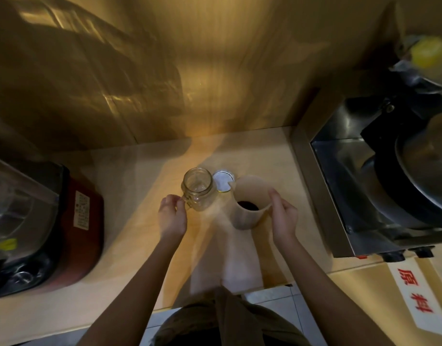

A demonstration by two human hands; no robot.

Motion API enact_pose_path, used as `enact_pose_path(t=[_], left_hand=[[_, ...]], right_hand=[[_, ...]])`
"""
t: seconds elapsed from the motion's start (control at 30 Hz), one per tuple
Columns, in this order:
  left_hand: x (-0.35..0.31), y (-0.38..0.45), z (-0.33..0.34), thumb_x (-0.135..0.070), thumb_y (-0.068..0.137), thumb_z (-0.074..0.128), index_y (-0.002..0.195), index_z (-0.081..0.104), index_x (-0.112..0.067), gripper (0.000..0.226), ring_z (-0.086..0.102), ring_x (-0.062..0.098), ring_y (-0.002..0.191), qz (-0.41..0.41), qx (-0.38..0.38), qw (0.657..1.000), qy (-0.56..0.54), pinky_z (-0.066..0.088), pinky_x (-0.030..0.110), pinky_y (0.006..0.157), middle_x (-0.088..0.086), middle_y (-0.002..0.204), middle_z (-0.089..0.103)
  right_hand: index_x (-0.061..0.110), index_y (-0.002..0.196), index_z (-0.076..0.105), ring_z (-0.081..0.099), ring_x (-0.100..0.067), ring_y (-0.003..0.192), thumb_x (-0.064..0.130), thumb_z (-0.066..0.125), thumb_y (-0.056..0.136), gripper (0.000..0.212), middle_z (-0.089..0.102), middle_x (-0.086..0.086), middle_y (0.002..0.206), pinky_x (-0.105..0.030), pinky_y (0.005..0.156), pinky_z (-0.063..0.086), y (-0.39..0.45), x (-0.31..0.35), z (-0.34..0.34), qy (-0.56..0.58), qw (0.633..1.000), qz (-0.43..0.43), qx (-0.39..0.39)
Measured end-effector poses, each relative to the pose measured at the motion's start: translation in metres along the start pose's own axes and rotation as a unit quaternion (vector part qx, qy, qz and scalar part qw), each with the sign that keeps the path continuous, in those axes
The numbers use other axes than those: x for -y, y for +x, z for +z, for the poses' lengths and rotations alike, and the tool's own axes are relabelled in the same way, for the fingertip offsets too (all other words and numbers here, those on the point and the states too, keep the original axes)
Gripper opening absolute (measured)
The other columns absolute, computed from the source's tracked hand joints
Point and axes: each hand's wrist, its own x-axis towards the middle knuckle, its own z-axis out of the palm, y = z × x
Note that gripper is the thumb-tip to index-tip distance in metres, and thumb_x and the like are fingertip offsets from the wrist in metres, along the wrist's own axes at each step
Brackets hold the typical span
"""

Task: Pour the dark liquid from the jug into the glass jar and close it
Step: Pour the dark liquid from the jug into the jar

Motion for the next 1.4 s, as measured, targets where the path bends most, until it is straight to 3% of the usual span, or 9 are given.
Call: enact_pose_path(t=[0.13, 0.23, 0.37, 0.47, 0.7, 0.93, 1.2, 1.3, 1.4], left_hand=[[0.0, 0.004, 0.004, -0.014, 0.09, 0.035, 0.09, 0.064, 0.0, 0.032, 0.055, 0.031, 0.095, -0.018, 0.016, 0.998, -0.056, 0.035, 0.029, 0.076, 0.019, 0.1, 0.065], [-0.002, 0.008, 0.005, -0.024, 0.084, 0.031, 0.074, 0.062, 0.0, 0.042, 0.055, 0.03, 0.084, -0.044, 0.049, 0.99, -0.124, 0.037, 0.035, 0.075, 0.018, 0.083, 0.065], [-0.008, 0.013, 0.007, -0.022, 0.087, 0.03, 0.058, 0.054, 0.0, 0.044, 0.046, 0.024, 0.06, -0.082, 0.085, 0.975, -0.187, 0.037, 0.037, 0.066, 0.019, 0.063, 0.055], [-0.013, 0.016, 0.009, -0.019, 0.086, 0.032, 0.046, 0.045, -0.007, 0.043, 0.04, 0.022, 0.054, -0.109, 0.074, 0.966, -0.221, 0.034, 0.034, 0.059, 0.014, 0.054, 0.046], [-0.028, 0.028, 0.005, -0.02, 0.087, 0.038, 0.046, 0.038, -0.013, 0.042, 0.032, 0.013, 0.044, -0.13, 0.074, 0.95, -0.273, 0.026, 0.031, 0.051, -0.001, 0.042, 0.038], [-0.058, 0.034, -0.032, -0.028, 0.088, 0.045, 0.043, 0.042, -0.018, 0.046, 0.033, 0.005, 0.032, -0.086, 0.081, 0.961, -0.251, 0.027, 0.028, 0.048, -0.008, 0.029, 0.038], [-0.112, 0.015, -0.078, -0.031, 0.084, 0.051, 0.058, 0.055, -0.005, 0.038, 0.036, 0.015, 0.047, 0.034, 0.079, 0.987, -0.138, 0.033, 0.024, 0.046, 0.008, 0.05, 0.042], [-0.126, 0.001, -0.084, -0.033, 0.085, 0.049, 0.057, 0.056, -0.007, 0.039, 0.044, 0.023, 0.057, 0.063, 0.071, 0.99, -0.1, 0.04, 0.037, 0.06, 0.015, 0.058, 0.049], [-0.133, -0.008, -0.084, -0.031, 0.087, 0.047, 0.065, 0.065, -0.003, 0.04, 0.054, 0.034, 0.069, 0.067, 0.049, 0.992, -0.09, 0.045, 0.047, 0.073, 0.029, 0.069, 0.058]], right_hand=[[0.02, 0.043, 0.034, 0.032, -0.011, 0.05, 0.028, 0.062, 0.088, 0.054, 0.03, 0.002, 0.048, -0.027, 0.054, 0.032, 0.007, 0.009, 0.006, 0.001, 1.0, -0.025, 0.019], [0.022, 0.041, 0.033, 0.031, -0.007, 0.046, 0.027, 0.062, 0.089, 0.056, 0.03, 0.011, 0.041, -0.025, 0.052, 0.032, 0.011, 0.012, 0.009, -0.008, 0.999, -0.038, 0.024], [0.011, 0.049, 0.039, 0.032, -0.017, 0.056, 0.029, 0.062, 0.088, 0.049, 0.028, -0.006, 0.053, -0.029, 0.059, 0.033, 0.018, 0.012, 0.009, -0.019, 0.999, -0.041, 0.011], [0.013, 0.046, 0.036, 0.032, -0.019, 0.055, 0.027, 0.063, 0.088, 0.052, 0.027, -0.006, 0.053, -0.032, 0.059, 0.033, 0.022, 0.012, 0.009, -0.027, 0.999, -0.039, 0.003], [0.023, 0.035, 0.033, 0.031, -0.015, 0.045, 0.034, 0.06, 0.089, 0.061, 0.029, 0.007, 0.039, -0.028, 0.053, 0.031, 0.033, 0.033, 0.016, -0.072, 0.995, -0.071, 0.02], [-0.014, 0.054, 0.052, 0.047, -0.023, 0.05, 0.025, 0.053, 0.093, 0.055, 0.048, -0.019, 0.053, -0.031, 0.054, 0.04, 0.041, 0.1, 0.025, -0.092, 0.972, -0.188, 0.103], [-0.021, 0.057, 0.051, 0.047, -0.032, 0.048, 0.026, 0.059, 0.088, 0.056, 0.048, -0.026, 0.051, -0.045, 0.063, 0.05, 0.043, 0.192, 0.038, -0.22, 0.901, -0.333, 0.168], [-0.017, 0.053, 0.051, 0.051, -0.036, 0.049, 0.026, 0.059, 0.088, 0.056, 0.047, -0.019, 0.05, -0.048, 0.065, 0.052, 0.037, 0.216, 0.043, -0.281, 0.862, -0.376, 0.193], [-0.005, 0.045, 0.056, 0.051, -0.034, 0.049, 0.025, 0.059, 0.087, 0.052, 0.048, -0.019, 0.045, -0.039, 0.055, 0.048, 0.026, 0.233, 0.045, -0.343, 0.796, -0.461, 0.191]])
